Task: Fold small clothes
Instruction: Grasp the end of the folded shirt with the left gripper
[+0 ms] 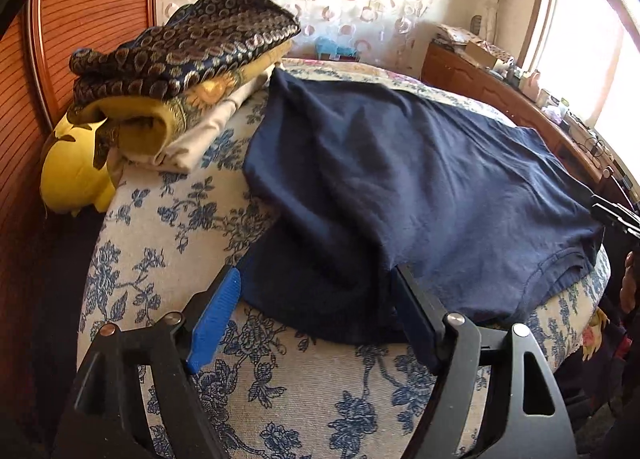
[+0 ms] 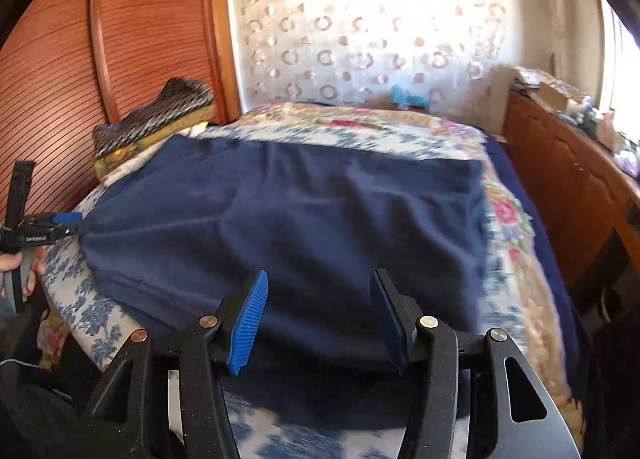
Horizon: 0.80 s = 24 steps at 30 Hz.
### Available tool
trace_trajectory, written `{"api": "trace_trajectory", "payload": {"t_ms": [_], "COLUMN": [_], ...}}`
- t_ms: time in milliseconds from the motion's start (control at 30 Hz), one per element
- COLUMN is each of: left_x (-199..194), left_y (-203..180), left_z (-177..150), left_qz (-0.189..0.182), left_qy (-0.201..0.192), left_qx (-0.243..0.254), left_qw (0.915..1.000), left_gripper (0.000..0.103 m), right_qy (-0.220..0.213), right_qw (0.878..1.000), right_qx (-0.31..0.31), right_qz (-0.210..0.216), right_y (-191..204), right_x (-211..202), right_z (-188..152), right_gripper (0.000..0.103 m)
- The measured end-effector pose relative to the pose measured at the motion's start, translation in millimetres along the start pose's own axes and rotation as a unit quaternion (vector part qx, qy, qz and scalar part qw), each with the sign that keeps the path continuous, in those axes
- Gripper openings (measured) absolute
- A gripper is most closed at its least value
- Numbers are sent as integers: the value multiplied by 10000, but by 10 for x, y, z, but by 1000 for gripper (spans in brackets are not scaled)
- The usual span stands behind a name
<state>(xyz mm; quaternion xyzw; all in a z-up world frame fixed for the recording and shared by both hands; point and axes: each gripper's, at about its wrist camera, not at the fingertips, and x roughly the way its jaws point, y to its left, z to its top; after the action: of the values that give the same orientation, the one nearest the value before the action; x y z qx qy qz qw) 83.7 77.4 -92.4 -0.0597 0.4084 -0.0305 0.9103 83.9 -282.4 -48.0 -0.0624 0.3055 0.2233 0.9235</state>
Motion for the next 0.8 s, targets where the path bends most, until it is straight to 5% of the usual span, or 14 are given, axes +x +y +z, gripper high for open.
{"api": "trace_trajectory", "payload": {"t_ms": [367,800], "left_x": [18,-15], "left_y": [7,69], "left_z": [-39,-51], "left_qz": [113,-53], "left_qy": [-92,-229], "left_qx": [43,-340], "left_qw": [9999,9991], "left_gripper": [77,77], "right_qy": [350,471], "right_qw": [9976,9970], "right_qx": [-403,-585], "right_qz": [432,179], "right_y": [566,711], "right_x": [581,900], "right_z": [78,96], "right_gripper": [55,62]}}
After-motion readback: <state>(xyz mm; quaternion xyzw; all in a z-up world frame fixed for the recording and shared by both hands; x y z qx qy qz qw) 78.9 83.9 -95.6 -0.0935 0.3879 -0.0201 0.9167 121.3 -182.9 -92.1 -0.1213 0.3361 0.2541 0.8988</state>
